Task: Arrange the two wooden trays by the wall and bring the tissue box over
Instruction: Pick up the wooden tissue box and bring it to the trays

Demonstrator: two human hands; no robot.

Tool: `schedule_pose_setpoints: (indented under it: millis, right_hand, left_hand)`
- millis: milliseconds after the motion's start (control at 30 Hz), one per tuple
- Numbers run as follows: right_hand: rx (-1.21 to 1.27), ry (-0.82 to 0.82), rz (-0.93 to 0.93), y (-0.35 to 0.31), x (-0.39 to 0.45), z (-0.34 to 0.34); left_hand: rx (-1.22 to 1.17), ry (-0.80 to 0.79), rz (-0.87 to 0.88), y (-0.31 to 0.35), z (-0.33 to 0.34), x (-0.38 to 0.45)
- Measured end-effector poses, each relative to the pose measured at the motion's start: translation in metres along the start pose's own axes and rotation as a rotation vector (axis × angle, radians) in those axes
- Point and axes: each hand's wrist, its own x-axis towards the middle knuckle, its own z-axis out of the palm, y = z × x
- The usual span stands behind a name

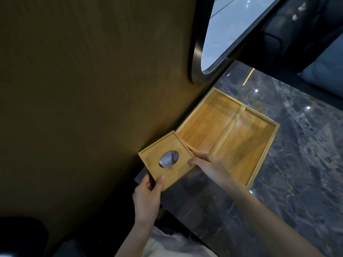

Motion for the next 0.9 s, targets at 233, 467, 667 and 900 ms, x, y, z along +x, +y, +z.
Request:
schedule_pose_setpoints:
  millis: [233,467,667,900]
  right_hand:
    - [-0.032,0.017,0.031,0.000,0.018,-0.003]
    - [-0.088,-0.041,0.006,-0.007,0.035,-0.003]
    - [-0.050,-0.038,-0.009,-0.010,0.041,-0.007]
    - [0.007,-0.010,-0.047,-0.007,0.038,-0.007]
  left_hand:
    - [-0.242,0.060,-0.133,-0.004,0.006,0.002]
    - [-0.405,0.091,-0.144,0.005,0.019,0.005]
    - [-0.454,0.095,-0.146,0.006,0.023,0.006]
    - [-0.422,0.110,-0.125,0.011,0.025,0.004]
